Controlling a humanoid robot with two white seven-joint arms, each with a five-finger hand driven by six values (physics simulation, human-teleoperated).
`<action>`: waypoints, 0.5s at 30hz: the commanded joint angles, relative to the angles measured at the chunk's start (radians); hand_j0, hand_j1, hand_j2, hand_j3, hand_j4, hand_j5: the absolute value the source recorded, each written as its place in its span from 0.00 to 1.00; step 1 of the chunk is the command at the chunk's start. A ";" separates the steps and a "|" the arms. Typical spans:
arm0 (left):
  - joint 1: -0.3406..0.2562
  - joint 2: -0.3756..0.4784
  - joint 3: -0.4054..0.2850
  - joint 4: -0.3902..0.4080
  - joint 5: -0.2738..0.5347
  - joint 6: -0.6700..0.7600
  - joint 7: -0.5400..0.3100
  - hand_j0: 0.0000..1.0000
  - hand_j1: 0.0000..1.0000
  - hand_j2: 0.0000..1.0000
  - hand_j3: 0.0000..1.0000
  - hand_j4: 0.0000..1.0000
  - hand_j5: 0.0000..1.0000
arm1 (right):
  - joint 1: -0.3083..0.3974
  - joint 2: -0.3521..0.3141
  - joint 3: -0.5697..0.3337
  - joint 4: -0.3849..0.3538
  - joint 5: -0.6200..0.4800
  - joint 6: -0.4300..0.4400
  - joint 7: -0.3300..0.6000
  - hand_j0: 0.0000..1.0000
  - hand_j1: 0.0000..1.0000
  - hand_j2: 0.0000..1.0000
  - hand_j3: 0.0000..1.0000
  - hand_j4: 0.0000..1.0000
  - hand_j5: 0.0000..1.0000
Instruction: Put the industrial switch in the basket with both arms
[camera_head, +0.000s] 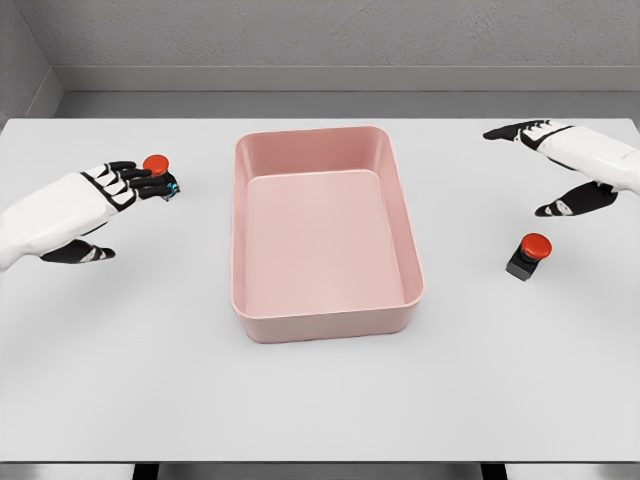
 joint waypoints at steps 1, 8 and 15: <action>0.000 0.001 -0.001 0.000 0.005 0.001 0.001 1.00 1.00 1.00 1.00 1.00 1.00 | 0.000 -0.007 0.003 -0.003 -0.005 0.000 -0.002 1.00 1.00 1.00 1.00 1.00 1.00; 0.002 0.001 -0.001 0.000 0.002 0.001 0.001 1.00 1.00 1.00 1.00 1.00 1.00 | -0.015 -0.065 0.010 -0.006 0.001 -0.066 -0.008 1.00 1.00 1.00 1.00 1.00 1.00; 0.002 0.003 -0.001 0.003 0.002 0.001 0.001 1.00 1.00 1.00 1.00 1.00 1.00 | -0.015 -0.067 0.010 -0.006 0.001 -0.132 -0.007 1.00 1.00 1.00 1.00 1.00 1.00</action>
